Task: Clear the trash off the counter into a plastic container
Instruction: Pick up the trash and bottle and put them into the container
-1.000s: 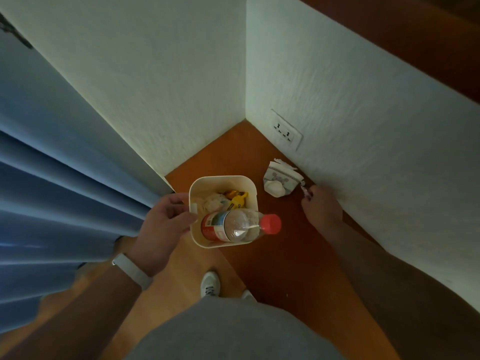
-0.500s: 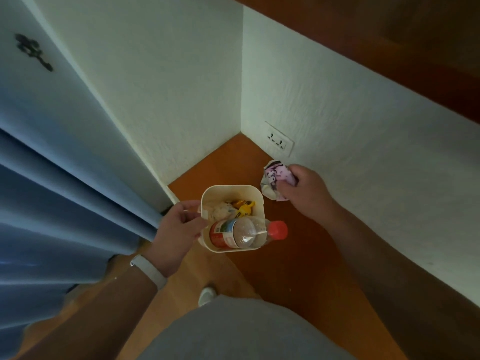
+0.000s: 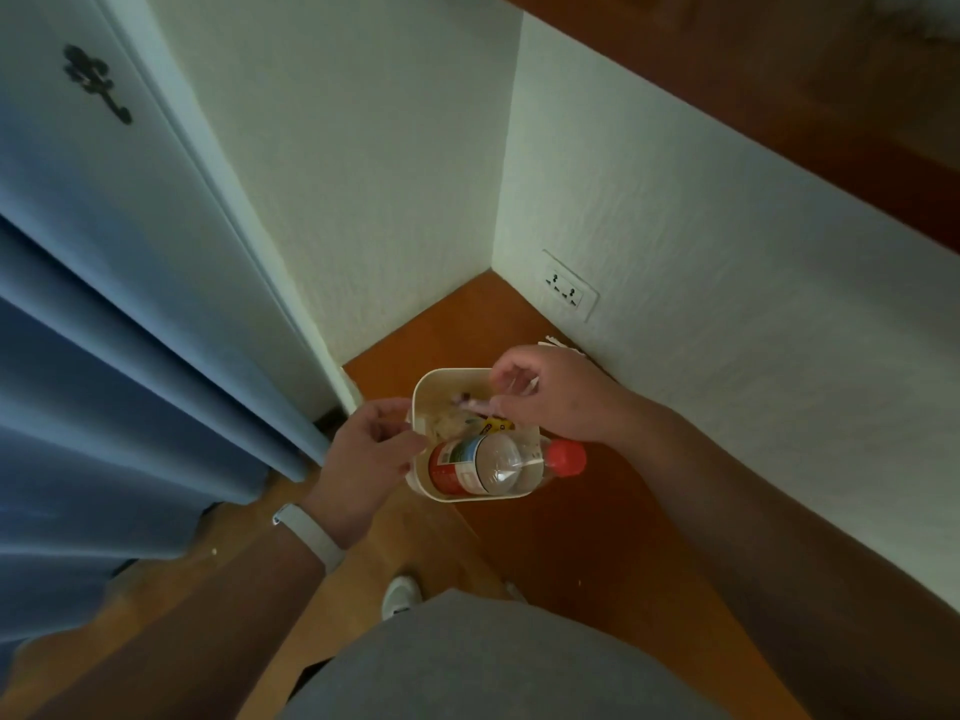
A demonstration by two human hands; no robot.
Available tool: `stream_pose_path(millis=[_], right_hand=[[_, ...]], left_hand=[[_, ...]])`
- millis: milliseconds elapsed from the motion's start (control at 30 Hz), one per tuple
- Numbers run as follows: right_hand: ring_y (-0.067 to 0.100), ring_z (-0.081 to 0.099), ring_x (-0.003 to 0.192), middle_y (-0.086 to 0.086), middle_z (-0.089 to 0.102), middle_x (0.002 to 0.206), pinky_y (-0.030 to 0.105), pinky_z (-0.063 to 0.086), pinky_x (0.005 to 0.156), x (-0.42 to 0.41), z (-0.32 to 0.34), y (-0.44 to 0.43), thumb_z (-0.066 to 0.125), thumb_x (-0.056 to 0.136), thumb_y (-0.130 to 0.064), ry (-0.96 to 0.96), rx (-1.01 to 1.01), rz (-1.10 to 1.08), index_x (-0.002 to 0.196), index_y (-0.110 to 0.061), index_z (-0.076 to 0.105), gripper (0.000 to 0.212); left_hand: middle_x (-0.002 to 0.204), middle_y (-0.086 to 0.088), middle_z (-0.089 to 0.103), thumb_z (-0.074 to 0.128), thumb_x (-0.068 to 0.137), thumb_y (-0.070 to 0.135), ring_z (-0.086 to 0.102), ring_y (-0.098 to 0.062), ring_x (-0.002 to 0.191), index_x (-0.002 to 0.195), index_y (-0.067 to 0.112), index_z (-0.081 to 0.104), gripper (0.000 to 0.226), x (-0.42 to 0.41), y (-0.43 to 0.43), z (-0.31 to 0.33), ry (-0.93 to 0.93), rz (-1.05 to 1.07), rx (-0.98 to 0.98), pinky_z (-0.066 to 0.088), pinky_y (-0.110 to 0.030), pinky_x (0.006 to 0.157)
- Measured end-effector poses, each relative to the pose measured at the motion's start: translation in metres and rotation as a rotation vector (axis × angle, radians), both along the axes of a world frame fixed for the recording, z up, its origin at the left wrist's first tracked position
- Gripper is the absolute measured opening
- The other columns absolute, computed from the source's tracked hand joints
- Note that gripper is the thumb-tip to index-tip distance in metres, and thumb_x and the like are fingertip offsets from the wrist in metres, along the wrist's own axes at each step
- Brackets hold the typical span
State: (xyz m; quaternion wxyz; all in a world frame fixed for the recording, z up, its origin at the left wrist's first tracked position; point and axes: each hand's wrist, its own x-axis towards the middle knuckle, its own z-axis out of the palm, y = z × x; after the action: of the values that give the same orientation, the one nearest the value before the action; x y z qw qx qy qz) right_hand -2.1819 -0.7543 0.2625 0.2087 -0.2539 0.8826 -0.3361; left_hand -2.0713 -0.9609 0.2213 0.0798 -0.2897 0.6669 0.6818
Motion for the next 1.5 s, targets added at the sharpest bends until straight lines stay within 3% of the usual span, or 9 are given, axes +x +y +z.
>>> stream_pose_path(millis=[167,300,533,700,833,1000,1200,1400,1500], right_hand=[[-0.001,0.06,0.094,-0.017,0.064,0.099,0.027,0.052,0.078,-0.012,-0.017,0.013,0.06,0.088,-0.043,-0.003,-0.031,-0.093,0.104,-0.035,0.063,0.017],[0.005,0.059,0.097,-0.014,0.063,0.102,0.029,0.051,0.079,-0.029,-0.047,0.025,0.056,0.094,-0.037,-0.015,0.079,-0.191,0.11,-0.029,0.064,0.019],[0.016,0.053,0.115,-0.001,0.05,0.137,0.036,0.049,0.093,-0.036,-0.117,0.013,0.059,0.093,-0.031,-0.079,0.283,-0.127,0.136,-0.026,0.049,0.045],[0.023,0.043,0.131,0.003,0.04,0.144,0.039,0.041,0.1,-0.041,-0.145,-0.016,0.066,0.089,-0.033,-0.017,0.272,-0.11,0.143,-0.02,0.04,0.061],[0.029,0.039,0.135,0.008,0.037,0.149,0.044,0.037,0.105,-0.053,-0.161,-0.034,0.068,0.087,-0.04,-0.027,0.335,-0.139,0.149,-0.017,0.031,0.076],[0.029,0.044,0.13,0.011,0.044,0.141,0.042,0.039,0.102,-0.061,-0.173,-0.042,0.068,0.088,-0.039,-0.044,0.416,-0.087,0.146,-0.012,0.037,0.071],[0.019,0.06,0.091,0.003,0.063,0.104,0.031,0.045,0.068,-0.056,-0.17,-0.041,0.061,0.089,-0.024,-0.099,0.296,-0.217,0.111,-0.016,0.056,0.024],[0.009,0.056,0.074,-0.004,0.061,0.09,0.027,0.041,0.058,-0.048,-0.114,-0.031,0.06,0.089,-0.024,-0.05,0.12,-0.364,0.106,-0.021,0.057,0.018],[0.008,0.058,0.078,-0.008,0.061,0.091,0.028,0.046,0.06,-0.045,-0.064,-0.025,0.063,0.087,-0.024,-0.029,-0.04,-0.45,0.103,-0.025,0.058,0.017]], left_hand=[[0.105,-0.024,0.071,0.071,0.088,0.0,0.068,-0.049,0.102,0.108,0.021,0.067,0.028,-0.001,-0.01,-0.003,0.01,0.043,0.003,0.054,-0.066,0.092],[0.105,-0.022,0.073,0.069,0.089,-0.001,0.072,-0.044,0.098,0.116,0.015,0.065,0.032,0.001,-0.02,-0.009,-0.006,0.079,0.004,0.059,-0.058,0.088],[0.1,-0.016,0.074,0.069,0.088,-0.001,0.075,-0.032,0.086,0.114,0.016,0.065,0.031,0.008,-0.039,-0.016,-0.026,0.168,-0.001,0.059,-0.04,0.073],[0.093,-0.014,0.074,0.067,0.089,-0.004,0.075,-0.028,0.079,0.112,0.016,0.065,0.031,0.011,-0.049,-0.018,-0.052,0.214,-0.022,0.06,-0.033,0.065],[0.1,-0.02,0.071,0.067,0.089,-0.005,0.074,-0.03,0.083,0.112,0.014,0.065,0.031,0.014,-0.053,-0.021,-0.059,0.255,-0.015,0.059,-0.031,0.063],[0.1,-0.016,0.075,0.065,0.09,-0.004,0.076,-0.026,0.081,0.11,0.015,0.065,0.028,0.02,-0.055,-0.02,-0.059,0.269,-0.019,0.059,-0.031,0.064],[0.098,-0.016,0.073,0.066,0.089,-0.005,0.074,-0.028,0.081,0.112,0.013,0.065,0.029,0.018,-0.062,-0.021,-0.04,0.259,-0.016,0.058,-0.035,0.067],[0.096,-0.013,0.074,0.068,0.089,-0.002,0.073,-0.033,0.088,0.111,0.018,0.065,0.03,0.004,-0.064,-0.02,-0.019,0.197,-0.027,0.06,-0.045,0.079],[0.101,-0.017,0.073,0.069,0.087,-0.002,0.073,-0.035,0.089,0.115,0.015,0.065,0.033,-0.005,-0.063,-0.02,-0.006,0.154,-0.013,0.06,-0.046,0.078]])
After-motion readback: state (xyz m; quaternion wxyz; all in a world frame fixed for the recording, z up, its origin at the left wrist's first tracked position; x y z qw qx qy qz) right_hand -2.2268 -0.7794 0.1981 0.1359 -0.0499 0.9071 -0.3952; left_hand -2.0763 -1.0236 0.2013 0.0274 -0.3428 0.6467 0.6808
